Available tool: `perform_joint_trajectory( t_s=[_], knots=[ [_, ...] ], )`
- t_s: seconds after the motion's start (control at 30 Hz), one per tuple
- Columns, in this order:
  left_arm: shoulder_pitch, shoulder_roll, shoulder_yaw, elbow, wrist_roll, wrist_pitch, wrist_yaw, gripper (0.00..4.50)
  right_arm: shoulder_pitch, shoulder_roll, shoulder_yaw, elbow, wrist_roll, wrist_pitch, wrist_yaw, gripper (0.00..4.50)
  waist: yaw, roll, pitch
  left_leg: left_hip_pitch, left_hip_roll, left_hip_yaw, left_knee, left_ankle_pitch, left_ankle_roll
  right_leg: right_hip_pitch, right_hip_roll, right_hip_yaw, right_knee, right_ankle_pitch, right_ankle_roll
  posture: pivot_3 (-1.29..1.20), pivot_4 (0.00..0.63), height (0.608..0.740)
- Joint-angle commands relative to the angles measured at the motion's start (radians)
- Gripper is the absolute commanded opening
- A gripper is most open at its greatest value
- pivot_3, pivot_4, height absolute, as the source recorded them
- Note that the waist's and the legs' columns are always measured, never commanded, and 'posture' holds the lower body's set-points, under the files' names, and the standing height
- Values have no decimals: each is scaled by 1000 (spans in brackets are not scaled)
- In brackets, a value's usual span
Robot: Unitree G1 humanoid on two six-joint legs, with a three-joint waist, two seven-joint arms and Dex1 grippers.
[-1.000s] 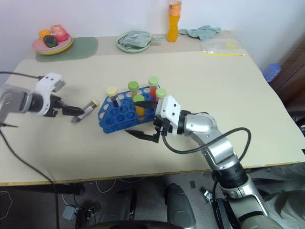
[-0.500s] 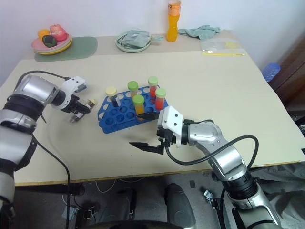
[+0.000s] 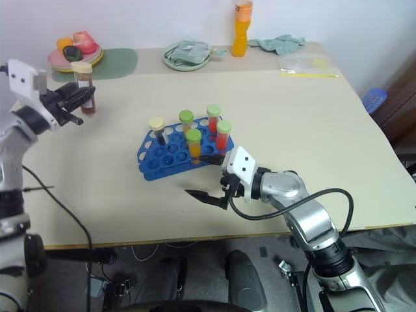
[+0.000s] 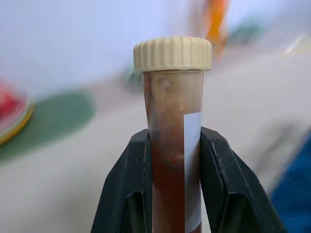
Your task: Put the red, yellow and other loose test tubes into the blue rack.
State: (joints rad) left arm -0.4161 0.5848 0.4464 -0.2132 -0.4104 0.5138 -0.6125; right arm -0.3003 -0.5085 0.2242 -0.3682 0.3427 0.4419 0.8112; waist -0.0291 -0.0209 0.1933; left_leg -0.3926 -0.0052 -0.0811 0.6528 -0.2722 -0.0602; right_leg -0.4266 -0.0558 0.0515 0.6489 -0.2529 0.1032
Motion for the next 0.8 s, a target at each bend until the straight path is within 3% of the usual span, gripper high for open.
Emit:
perform_joint_trajectory(
  t_s=[0.03,0.13,0.3,0.5,0.8],
  knots=[
    [191,-167,-127,-430,9,-29,178,737,-5,18,-33,72,-41,-58,-39,4500,11,-1,-1,0,0,0,1,0,0,1,0,0,0,0,0,0,150,740],
    [318,-284,-373,-519,154,-107,262,737,-2,11,-11,110,-69,-99,-15,4500,34,-1,-1,1,-3,2,2,0,0,4,0,-1,0,1,1,0,150,740],
    [368,-372,-512,-396,243,-260,292,737,-29,25,0,159,-86,-132,4,4500,22,0,-2,3,-2,2,5,0,0,7,7,0,0,1,0,0,150,740],
    [326,-394,-542,-226,305,-399,301,737,-36,46,-4,158,-94,-134,-5,4500,14,1,-2,4,0,2,5,0,1,7,9,0,0,1,0,0,150,740],
    [274,-404,-562,-132,335,-414,304,737,-11,48,-12,123,-100,-122,-19,4500,15,1,-2,3,0,2,7,-1,1,7,9,0,0,1,0,0,150,740]
  ],
)
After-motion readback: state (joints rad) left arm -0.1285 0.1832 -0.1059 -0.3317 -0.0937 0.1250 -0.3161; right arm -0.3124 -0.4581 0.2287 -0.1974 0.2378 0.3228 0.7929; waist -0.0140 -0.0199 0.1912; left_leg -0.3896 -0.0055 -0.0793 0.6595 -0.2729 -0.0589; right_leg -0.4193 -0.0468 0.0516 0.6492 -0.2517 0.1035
